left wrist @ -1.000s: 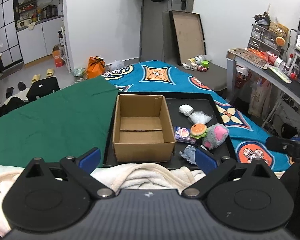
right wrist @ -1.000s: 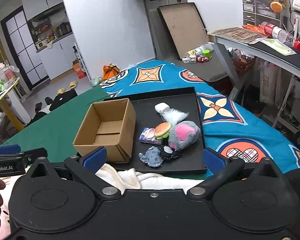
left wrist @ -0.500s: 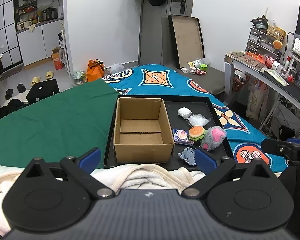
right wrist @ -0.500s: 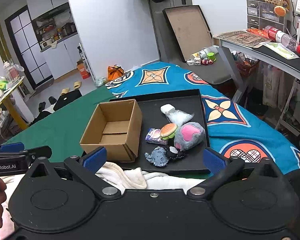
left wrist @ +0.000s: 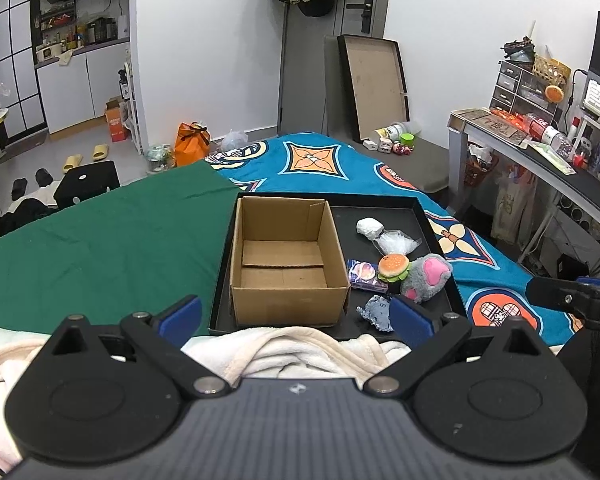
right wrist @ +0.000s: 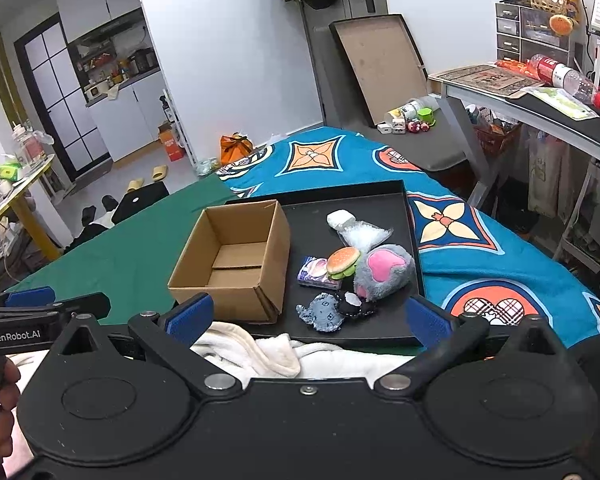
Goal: Organize soft objects
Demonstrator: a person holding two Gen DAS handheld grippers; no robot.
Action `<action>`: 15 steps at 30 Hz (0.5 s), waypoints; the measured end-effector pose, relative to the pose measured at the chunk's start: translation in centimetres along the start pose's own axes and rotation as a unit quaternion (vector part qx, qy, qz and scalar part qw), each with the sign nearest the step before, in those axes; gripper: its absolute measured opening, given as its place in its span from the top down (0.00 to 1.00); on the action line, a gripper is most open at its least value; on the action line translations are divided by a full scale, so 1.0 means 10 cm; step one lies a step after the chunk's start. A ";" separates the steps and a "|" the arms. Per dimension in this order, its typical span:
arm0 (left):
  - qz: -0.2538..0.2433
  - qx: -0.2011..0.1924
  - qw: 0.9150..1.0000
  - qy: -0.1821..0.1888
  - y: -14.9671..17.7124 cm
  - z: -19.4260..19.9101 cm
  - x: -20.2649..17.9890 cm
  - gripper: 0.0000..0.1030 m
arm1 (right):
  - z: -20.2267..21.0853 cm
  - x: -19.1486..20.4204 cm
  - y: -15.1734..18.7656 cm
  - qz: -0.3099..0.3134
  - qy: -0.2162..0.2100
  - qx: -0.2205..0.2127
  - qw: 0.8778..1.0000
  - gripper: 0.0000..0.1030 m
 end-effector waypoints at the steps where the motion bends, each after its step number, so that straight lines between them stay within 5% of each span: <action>1: 0.001 0.000 1.000 0.000 0.00 0.00 0.01 0.03 | 0.00 0.01 0.01 0.000 0.001 0.001 1.000 0.00; 15: 0.007 -0.007 1.000 -0.001 0.02 0.02 0.05 0.04 | -0.02 -0.01 0.04 -0.012 0.001 0.000 1.000 0.00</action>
Point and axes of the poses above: each gripper's, at about its wrist camera, not at the fingertips, and z roughly against the way its jaws point, x to its left, y to its underside, the point moved 4 cm from there along -z, roughly the way its jaws point, and after that the axes turned 6 degrees about -x, right-handed, at the moved point
